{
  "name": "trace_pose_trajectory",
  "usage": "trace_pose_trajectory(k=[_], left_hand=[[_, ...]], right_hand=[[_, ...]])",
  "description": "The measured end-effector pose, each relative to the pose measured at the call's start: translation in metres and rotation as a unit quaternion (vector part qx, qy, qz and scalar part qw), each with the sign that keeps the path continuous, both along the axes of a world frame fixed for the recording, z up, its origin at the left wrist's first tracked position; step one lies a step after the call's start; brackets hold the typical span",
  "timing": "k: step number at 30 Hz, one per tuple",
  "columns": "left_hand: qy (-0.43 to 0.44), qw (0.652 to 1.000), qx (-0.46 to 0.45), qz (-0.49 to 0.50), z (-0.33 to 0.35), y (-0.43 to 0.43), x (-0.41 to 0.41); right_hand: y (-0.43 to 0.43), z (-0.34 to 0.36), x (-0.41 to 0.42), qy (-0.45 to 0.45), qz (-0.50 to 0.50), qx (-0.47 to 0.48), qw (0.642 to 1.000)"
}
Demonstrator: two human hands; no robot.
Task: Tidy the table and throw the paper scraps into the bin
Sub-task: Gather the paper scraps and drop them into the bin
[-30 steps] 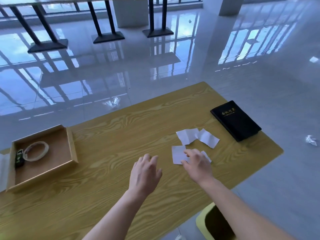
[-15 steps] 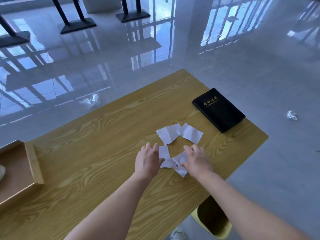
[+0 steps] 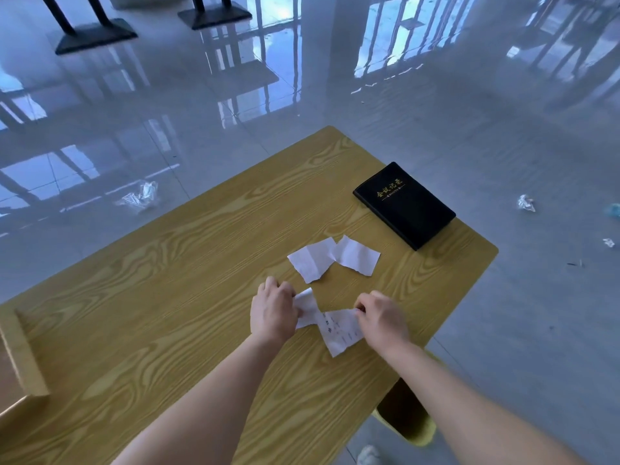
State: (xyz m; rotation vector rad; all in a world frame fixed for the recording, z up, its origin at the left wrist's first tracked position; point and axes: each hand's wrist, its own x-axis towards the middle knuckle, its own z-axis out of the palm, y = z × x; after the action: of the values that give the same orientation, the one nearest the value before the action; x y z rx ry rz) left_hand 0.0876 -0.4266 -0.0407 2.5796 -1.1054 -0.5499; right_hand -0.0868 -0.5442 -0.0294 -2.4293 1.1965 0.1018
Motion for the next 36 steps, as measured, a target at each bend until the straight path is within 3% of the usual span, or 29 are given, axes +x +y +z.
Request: trace_pose_trajectory(k=[11,23,31,36], left_hand=[[0.018,0.993,-0.082,0.08,0.019,0.012,-0.047],[0.035,0.99,-0.139,-0.001,0.037,-0.03,-0.194],[0.04,0.988,-0.102,-0.104,-0.002,-0.047,-0.28],[0.09,0.989,-0.052,-0.102,-0.043,-0.055,-0.31]], right_hand=[[-0.015,0.003,-0.06,-0.115,-0.05,0.035,0.991],[-0.057,0.009,-0.209,-0.16,-0.164,0.036,0.973],[-0.066,-0.026,-0.293,-0.156,-0.294,0.107,0.937],[-0.065,-0.075,-0.318,-0.128,-0.351,0.157,0.914]])
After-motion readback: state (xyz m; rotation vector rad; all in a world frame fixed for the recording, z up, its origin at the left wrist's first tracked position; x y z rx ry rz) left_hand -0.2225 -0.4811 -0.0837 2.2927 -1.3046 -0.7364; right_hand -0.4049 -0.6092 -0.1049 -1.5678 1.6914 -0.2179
